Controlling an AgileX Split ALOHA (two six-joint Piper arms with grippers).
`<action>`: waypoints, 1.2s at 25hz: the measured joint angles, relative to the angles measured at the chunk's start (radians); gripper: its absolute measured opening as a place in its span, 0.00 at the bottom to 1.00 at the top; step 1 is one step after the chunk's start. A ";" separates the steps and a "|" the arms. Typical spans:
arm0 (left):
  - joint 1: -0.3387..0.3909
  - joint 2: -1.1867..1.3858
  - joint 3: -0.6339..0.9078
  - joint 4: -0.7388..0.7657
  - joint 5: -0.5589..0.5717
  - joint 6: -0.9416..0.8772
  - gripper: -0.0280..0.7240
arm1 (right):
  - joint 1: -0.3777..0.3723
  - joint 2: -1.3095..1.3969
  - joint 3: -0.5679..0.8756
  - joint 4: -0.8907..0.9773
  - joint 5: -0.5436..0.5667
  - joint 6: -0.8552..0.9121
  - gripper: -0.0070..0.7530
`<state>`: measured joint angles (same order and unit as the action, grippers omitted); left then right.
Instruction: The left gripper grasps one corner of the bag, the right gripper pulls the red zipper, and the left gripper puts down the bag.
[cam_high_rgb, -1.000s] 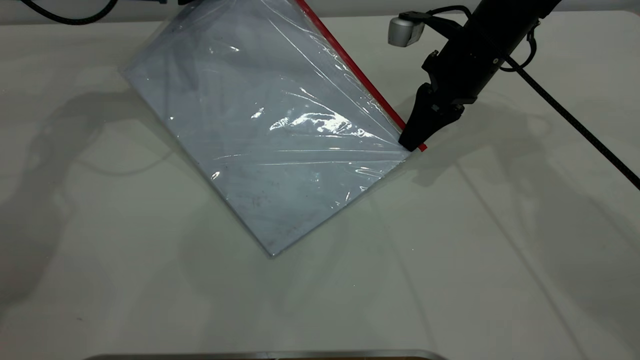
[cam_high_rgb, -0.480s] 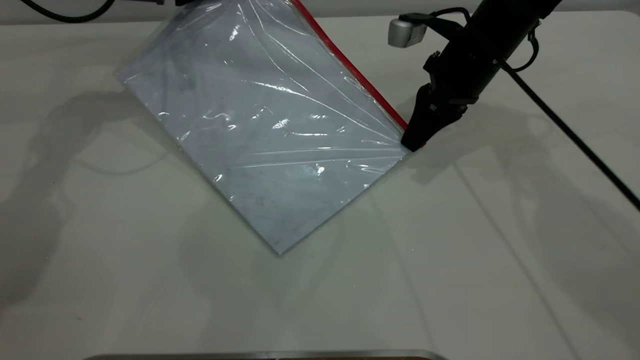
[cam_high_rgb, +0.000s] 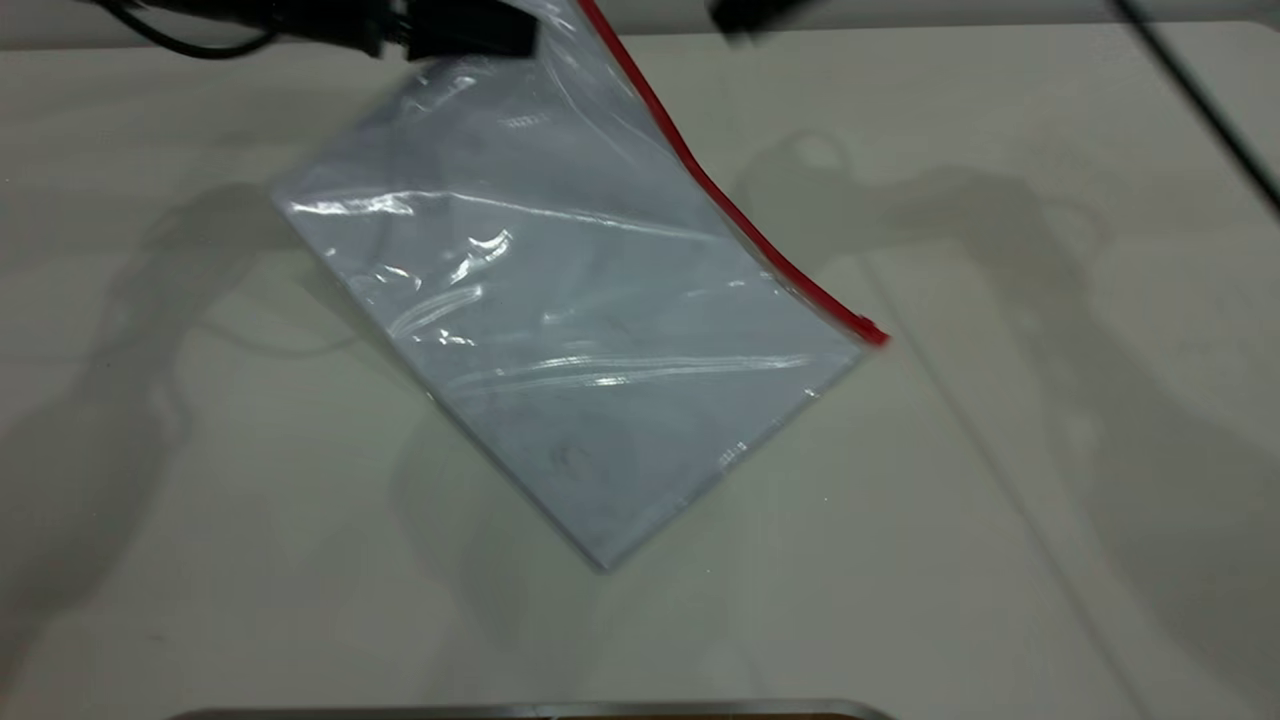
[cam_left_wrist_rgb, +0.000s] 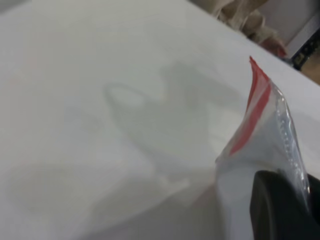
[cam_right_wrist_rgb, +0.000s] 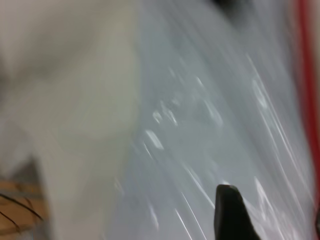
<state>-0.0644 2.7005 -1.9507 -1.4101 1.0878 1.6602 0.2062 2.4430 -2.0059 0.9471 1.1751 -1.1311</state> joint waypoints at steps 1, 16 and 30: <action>-0.013 0.008 0.000 0.000 -0.036 -0.021 0.11 | 0.000 -0.016 -0.008 0.029 0.011 0.016 0.59; 0.040 -0.032 0.000 0.003 0.024 -0.403 0.52 | 0.038 -0.407 -0.012 -0.257 0.048 0.422 0.56; 0.182 -0.591 0.000 0.247 0.080 -0.612 0.54 | 0.038 -1.029 0.187 -0.539 0.060 0.703 0.55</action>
<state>0.1177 2.1099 -1.9507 -1.1635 1.1675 1.0477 0.2438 1.4140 -1.8187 0.4078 1.2349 -0.4278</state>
